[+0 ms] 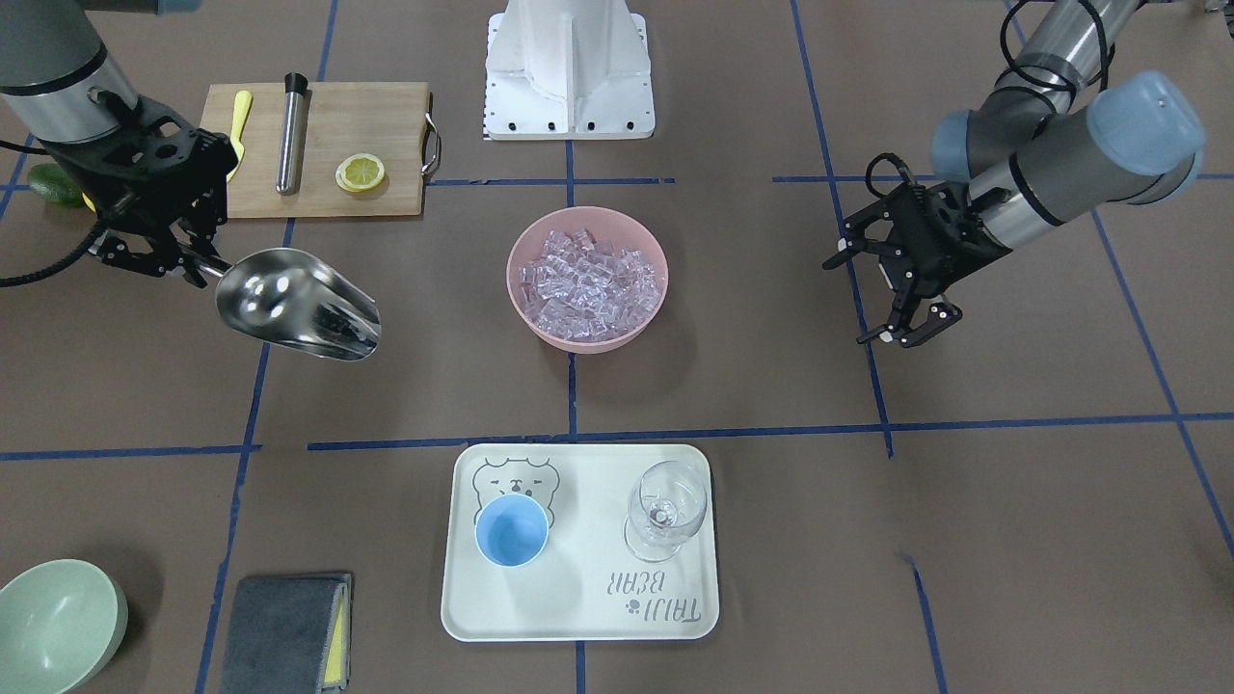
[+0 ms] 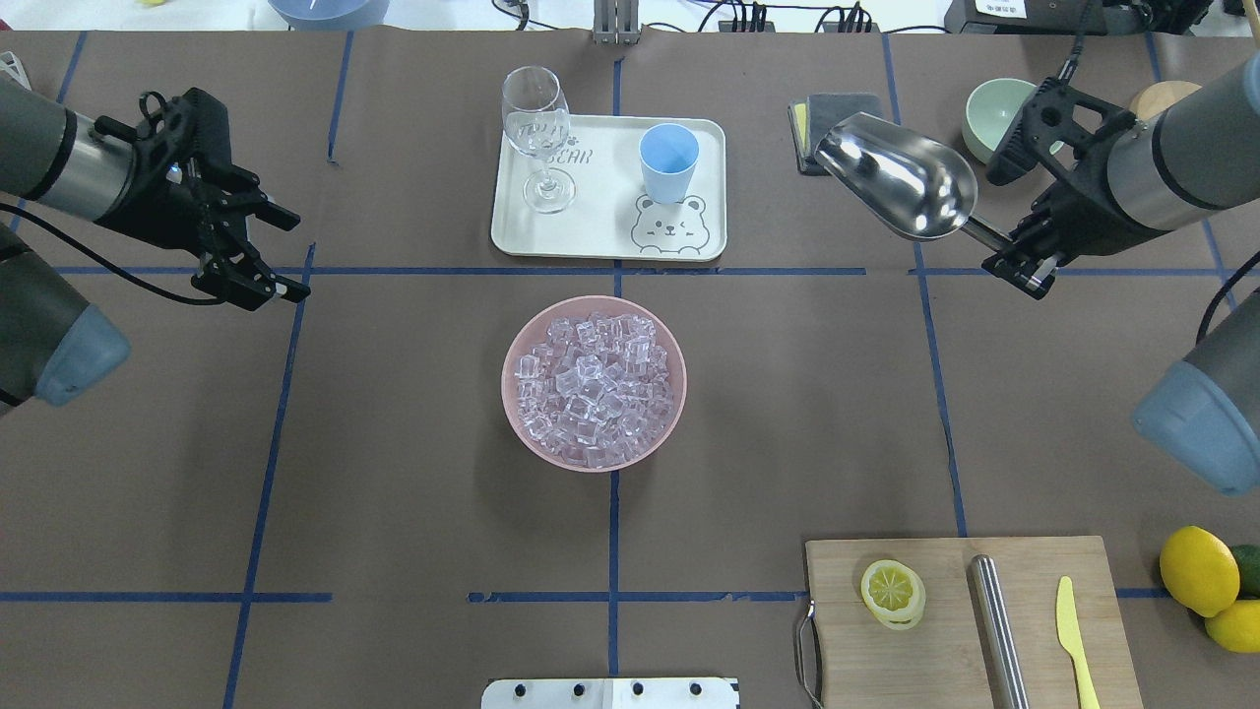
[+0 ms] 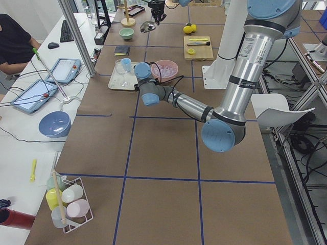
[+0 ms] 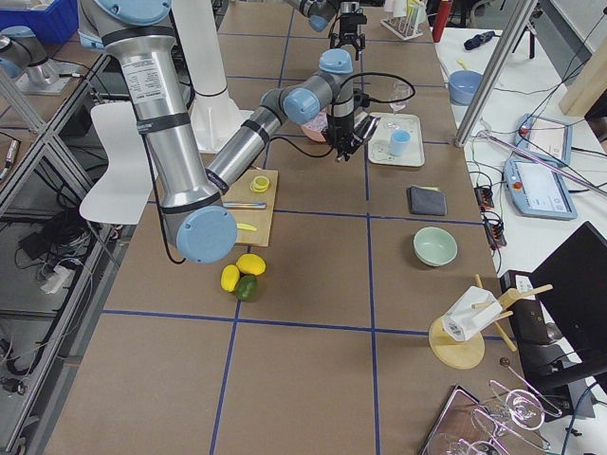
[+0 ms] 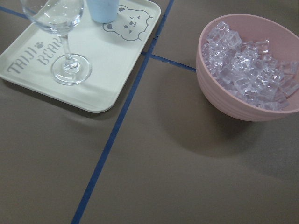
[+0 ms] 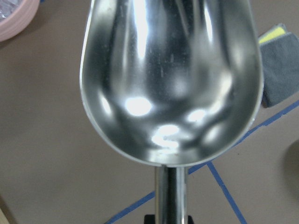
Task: Put ice in cup with scoop
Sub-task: 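Lift the scoop toward the pink bowl while the left gripper approaches the bowl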
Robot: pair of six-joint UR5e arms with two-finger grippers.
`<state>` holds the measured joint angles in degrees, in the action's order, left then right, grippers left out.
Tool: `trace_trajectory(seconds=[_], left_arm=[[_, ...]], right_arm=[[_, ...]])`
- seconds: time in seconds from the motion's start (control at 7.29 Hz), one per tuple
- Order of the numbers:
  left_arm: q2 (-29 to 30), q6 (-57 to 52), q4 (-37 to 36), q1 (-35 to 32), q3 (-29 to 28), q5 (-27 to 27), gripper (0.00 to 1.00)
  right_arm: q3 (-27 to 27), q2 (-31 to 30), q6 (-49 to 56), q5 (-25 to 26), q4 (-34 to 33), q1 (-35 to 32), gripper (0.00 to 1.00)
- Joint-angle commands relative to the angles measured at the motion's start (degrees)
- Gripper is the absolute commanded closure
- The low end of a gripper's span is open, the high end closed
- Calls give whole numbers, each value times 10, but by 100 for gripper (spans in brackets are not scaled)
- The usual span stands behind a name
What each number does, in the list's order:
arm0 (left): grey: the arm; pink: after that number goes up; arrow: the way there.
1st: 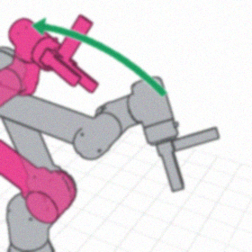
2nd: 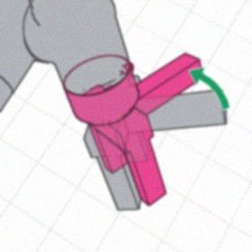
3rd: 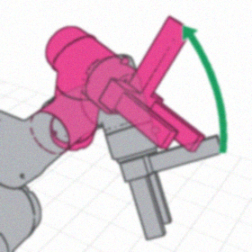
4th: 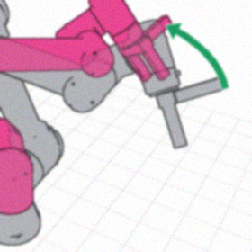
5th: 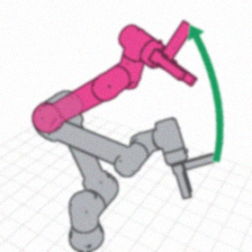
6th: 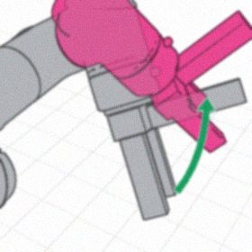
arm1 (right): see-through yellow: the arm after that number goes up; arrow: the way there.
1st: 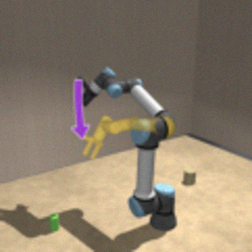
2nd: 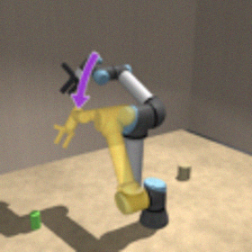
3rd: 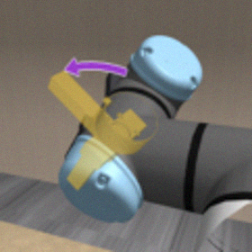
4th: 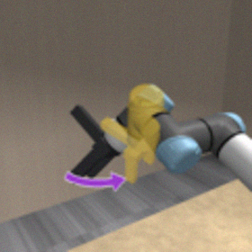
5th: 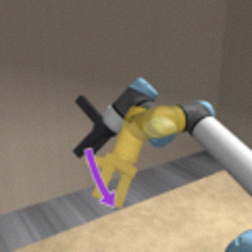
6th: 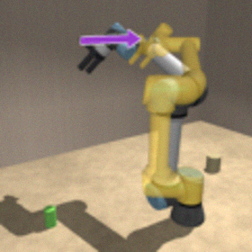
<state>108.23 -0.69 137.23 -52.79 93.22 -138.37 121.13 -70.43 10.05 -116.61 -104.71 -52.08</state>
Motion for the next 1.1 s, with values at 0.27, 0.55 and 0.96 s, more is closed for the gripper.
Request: trace_trajectory(seconds=[0.27,0.55,0.96], left_arm=[[30,-9,74,116,-21,143,1],[31,-7,75,132,-25,154,1],[48,-4,76,177,-44,154,1]], right_arm=[[-2,79,28,30,-145,83,100],[8,81,30,87,-146,101,100],[7,140,72,116,-255,116,100]])
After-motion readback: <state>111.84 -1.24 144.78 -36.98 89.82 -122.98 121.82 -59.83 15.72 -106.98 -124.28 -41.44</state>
